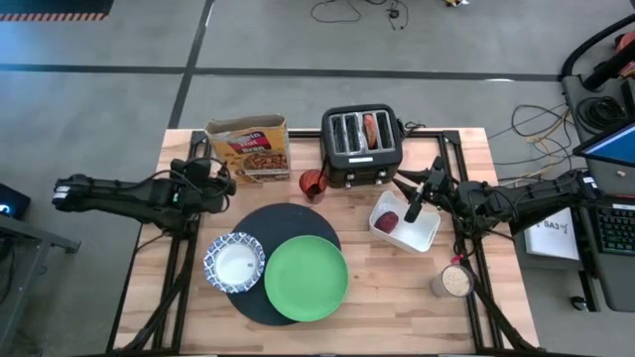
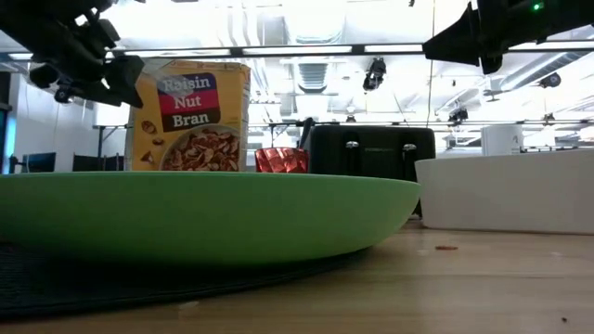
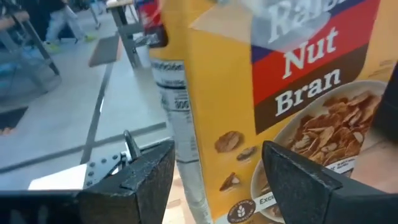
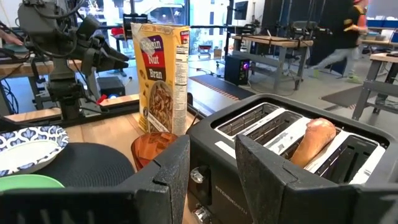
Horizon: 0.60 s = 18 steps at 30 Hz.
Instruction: Arrange a breakfast setting
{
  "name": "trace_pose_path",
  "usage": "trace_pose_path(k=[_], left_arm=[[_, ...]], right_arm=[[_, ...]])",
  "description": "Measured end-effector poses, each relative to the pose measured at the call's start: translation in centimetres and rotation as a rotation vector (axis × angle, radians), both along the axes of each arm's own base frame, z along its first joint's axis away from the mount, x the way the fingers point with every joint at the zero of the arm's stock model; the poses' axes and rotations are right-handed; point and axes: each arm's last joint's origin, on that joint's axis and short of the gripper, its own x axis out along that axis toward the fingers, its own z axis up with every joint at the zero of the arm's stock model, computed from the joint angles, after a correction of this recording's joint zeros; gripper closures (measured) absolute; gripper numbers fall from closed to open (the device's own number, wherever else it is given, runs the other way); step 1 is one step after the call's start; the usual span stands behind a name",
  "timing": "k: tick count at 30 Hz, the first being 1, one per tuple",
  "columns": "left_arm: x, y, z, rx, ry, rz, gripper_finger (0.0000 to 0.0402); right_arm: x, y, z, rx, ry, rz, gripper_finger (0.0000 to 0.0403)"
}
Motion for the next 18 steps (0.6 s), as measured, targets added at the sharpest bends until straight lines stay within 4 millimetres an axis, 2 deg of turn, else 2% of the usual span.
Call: trace_pose_path(k=[5, 12, 18], left_arm=[[0.0, 0.1, 0.1, 0.037, 0.036, 0.011, 0.0178], [0.3, 0.1, -0.2, 0.003, 0.035, -0.019, 0.0178], [1.8, -0.1, 0.3, -0.013, 0.019, -0.112, 0.0178]], right_arm=[[0.0, 0.0, 0.0, 0.000, -0.001, 0.000, 0.0282], [0.0, 0.0, 0.0, -0.001, 0.000, 0.000, 0.0282], [0.0, 0.0, 0.0, 0.000, -0.001, 0.000, 0.0282]])
